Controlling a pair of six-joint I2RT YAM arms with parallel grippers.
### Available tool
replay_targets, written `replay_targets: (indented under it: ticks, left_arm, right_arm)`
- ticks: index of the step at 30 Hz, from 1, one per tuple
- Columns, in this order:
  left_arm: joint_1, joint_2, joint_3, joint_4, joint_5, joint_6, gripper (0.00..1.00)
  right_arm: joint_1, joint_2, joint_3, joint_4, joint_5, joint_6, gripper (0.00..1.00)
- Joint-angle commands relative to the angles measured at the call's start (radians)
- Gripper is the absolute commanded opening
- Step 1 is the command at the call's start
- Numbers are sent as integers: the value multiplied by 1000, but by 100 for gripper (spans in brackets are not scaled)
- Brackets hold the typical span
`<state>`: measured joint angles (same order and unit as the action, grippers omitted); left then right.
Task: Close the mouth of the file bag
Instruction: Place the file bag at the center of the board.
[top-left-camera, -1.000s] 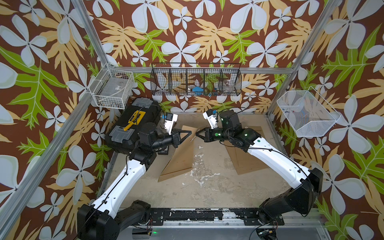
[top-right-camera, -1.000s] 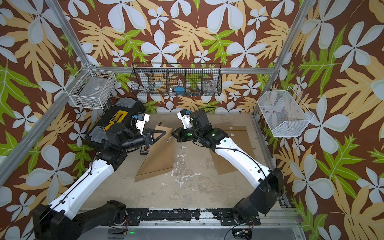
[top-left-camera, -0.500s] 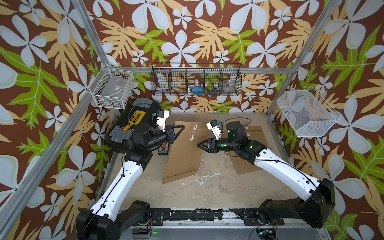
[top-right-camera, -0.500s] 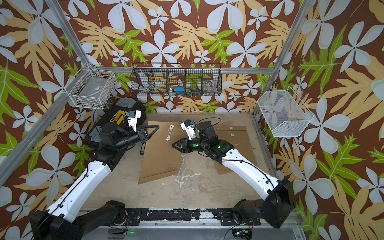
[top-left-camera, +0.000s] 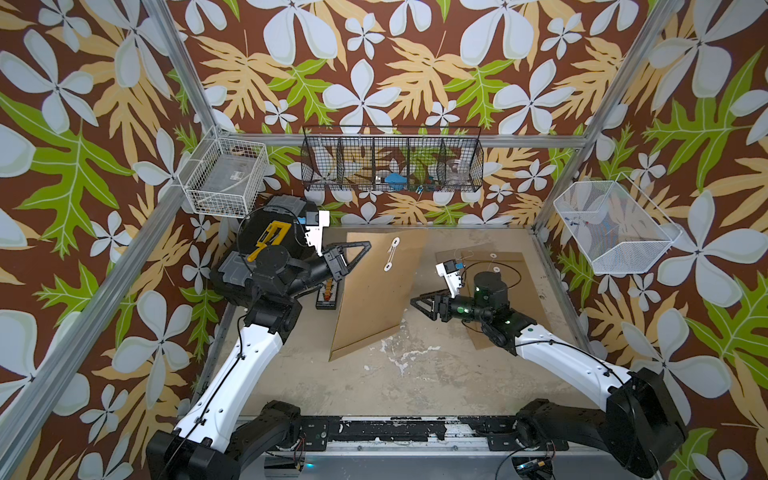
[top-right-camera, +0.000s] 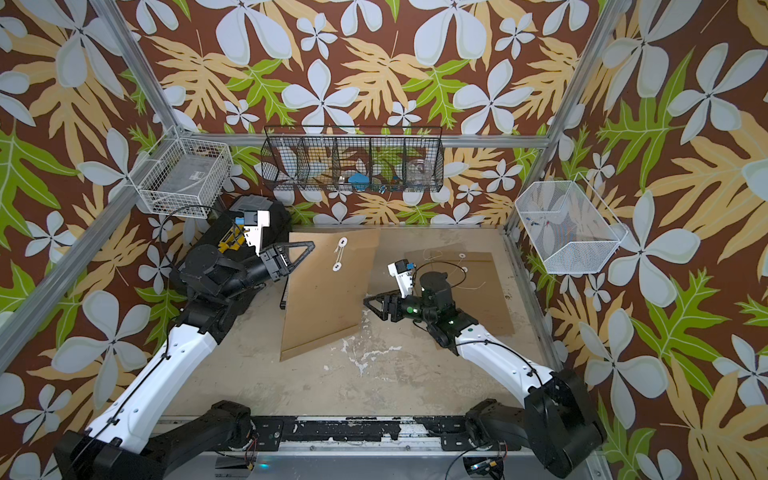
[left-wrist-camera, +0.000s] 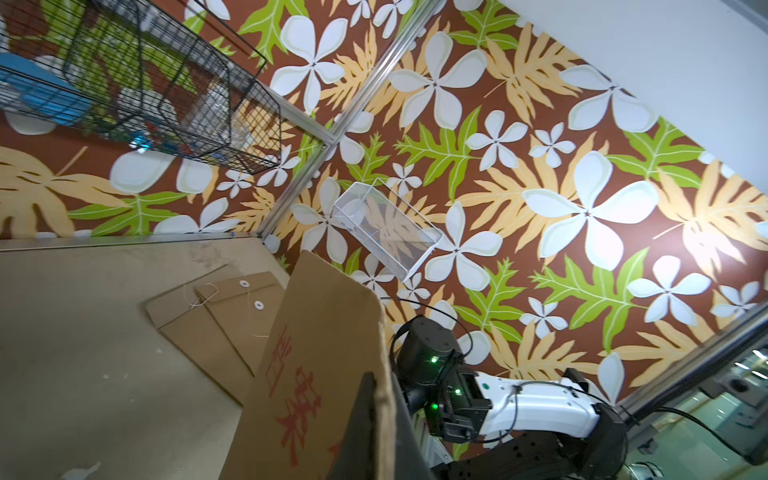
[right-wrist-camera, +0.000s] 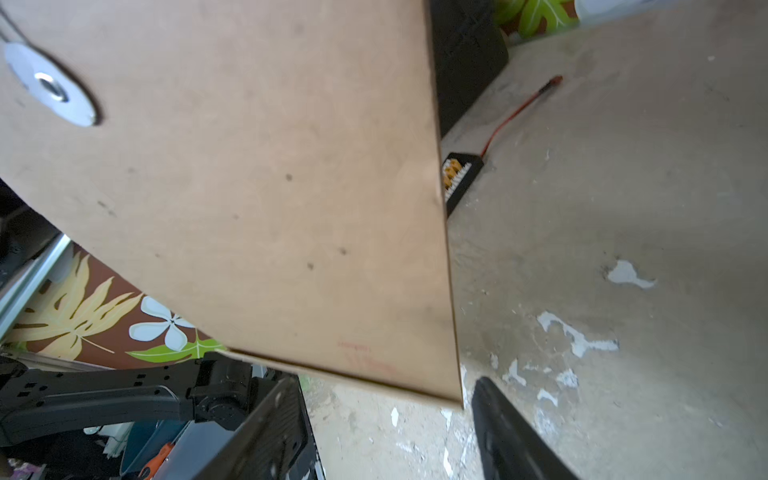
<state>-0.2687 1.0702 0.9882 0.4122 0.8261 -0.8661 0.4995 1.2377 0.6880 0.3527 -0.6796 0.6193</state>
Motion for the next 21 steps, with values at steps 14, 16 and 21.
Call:
replay_targets:
  ticks: [14, 16, 21]
  left_arm:
    - [2, 124, 10, 201, -17, -71, 0]
    - [23, 138, -5, 192, -50, -56, 3]
    - [55, 187, 4, 30, -141, 80, 32]
  right_arm:
    - [-14, -31, -95, 400, -114, 97, 20]
    - [-26, -31, -96, 377, -107, 125, 11]
    - [-57, -49, -135, 308, -61, 231, 0]
